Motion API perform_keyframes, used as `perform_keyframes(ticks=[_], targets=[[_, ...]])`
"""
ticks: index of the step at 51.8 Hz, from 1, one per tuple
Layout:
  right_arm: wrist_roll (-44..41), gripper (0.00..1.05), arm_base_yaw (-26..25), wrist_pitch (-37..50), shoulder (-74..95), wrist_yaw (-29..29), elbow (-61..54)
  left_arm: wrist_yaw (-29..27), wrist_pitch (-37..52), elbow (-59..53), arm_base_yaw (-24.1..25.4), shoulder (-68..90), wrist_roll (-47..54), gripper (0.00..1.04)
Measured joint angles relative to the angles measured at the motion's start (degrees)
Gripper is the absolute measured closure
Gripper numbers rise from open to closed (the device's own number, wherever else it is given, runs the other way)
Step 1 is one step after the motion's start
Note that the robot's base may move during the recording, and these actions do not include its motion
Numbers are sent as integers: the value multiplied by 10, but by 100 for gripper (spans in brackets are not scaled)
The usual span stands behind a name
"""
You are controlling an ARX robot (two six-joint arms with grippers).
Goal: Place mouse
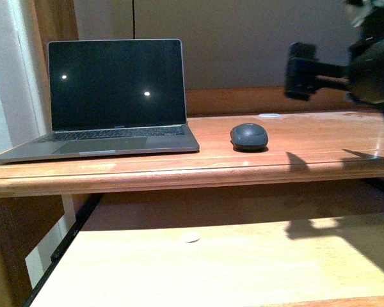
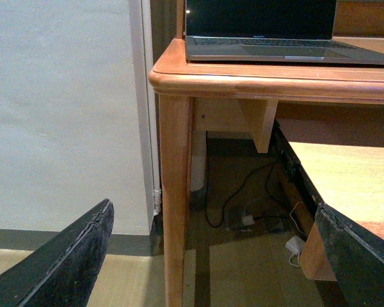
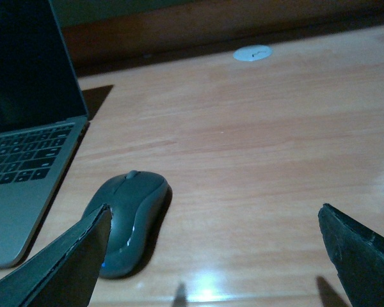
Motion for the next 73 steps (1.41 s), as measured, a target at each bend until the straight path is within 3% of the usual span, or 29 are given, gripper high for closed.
perform_keyframes(ticks=[10, 17, 22, 29, 35, 42, 48, 53, 62, 68, 73], targets=[[-26, 7, -99, 75, -149, -205, -196, 0, 0, 0, 0, 0, 0, 8], [-55, 7, -211, 114, -234, -402, -316, 0, 0, 0, 0, 0, 0, 8], [-88, 7, -277, 115, -260, -503, -365, 0, 0, 0, 0, 0, 0, 8], [-162, 7, -393, 62, -272, -669, -427, 0, 0, 0, 0, 0, 0, 8], [-266, 7, -448, -49, -277, -741, -438, 0, 0, 0, 0, 0, 0, 8], [-427, 7, -464, -195, -268, -755, -440, 0, 0, 0, 0, 0, 0, 8], [-484, 7, -453, -201, -254, -737, -449, 0, 0, 0, 0, 0, 0, 8], [-479, 7, -419, -116, -240, -697, -473, 0, 0, 0, 0, 0, 0, 8], [-398, 7, -351, 36, -209, -630, -493, 0, 0, 0, 0, 0, 0, 8], [-305, 7, -261, 185, -137, -514, -482, 0, 0, 0, 0, 0, 0, 8], [-261, 7, -199, 245, -75, -418, -448, 0, 0, 0, 0, 0, 0, 8]])
